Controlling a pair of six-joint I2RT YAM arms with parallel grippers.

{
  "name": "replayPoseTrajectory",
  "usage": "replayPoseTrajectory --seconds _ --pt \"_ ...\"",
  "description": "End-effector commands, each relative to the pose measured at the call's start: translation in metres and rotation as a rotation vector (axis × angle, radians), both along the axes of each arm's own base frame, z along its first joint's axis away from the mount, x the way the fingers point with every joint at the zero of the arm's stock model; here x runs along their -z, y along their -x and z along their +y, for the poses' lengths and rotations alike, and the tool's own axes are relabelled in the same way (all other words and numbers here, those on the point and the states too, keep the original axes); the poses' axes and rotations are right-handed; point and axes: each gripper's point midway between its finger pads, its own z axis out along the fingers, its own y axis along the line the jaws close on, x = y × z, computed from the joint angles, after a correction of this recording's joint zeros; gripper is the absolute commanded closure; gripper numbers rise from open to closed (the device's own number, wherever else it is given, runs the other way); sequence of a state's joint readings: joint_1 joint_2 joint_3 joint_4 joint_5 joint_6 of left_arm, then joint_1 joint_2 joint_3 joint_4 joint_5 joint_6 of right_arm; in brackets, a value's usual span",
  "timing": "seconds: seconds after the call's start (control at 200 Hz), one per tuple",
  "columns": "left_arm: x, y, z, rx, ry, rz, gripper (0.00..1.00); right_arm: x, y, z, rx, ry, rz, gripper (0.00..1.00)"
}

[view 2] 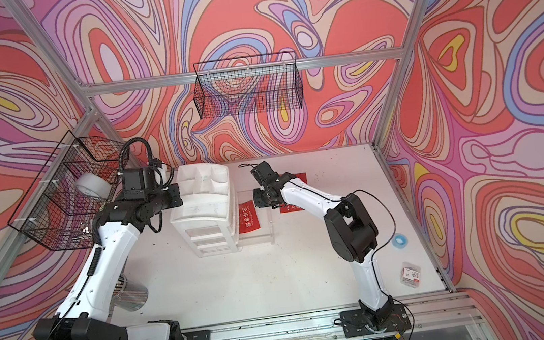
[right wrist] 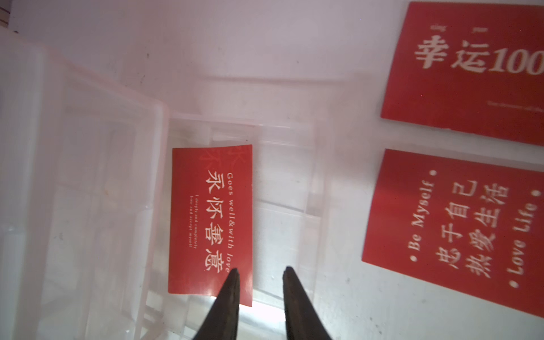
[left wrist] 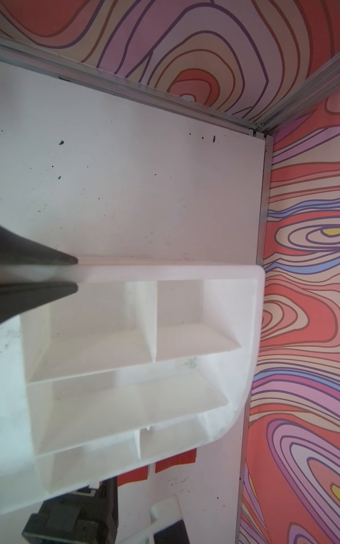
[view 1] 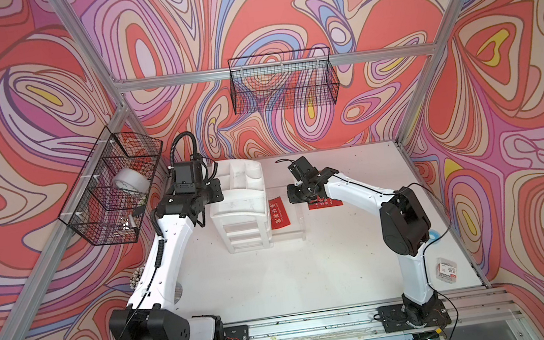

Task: Take the postcards out of the drawer
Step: Pick up the postcard from the drawer.

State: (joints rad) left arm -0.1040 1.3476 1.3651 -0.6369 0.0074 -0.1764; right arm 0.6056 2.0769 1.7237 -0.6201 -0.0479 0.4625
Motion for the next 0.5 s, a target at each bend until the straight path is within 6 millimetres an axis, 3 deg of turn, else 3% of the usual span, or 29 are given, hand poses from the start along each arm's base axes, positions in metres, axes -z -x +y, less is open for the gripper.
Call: replayPoseTrajectory --seconds 0.0,0.205,0.496 --pt "0.028 0.016 0.01 -0.023 -0.038 0.106 1.0 0.02 0.003 0.022 -0.059 -0.019 0.044 0.72" --pt "0.032 0.016 0.008 -0.018 -0.027 0.111 1.0 0.044 -0.002 0.036 -0.075 -0.03 0.084 0.67" --pt "0.035 0.016 0.007 -0.017 -0.019 0.116 1.0 0.073 -0.005 0.036 -0.056 -0.003 0.131 0.62"
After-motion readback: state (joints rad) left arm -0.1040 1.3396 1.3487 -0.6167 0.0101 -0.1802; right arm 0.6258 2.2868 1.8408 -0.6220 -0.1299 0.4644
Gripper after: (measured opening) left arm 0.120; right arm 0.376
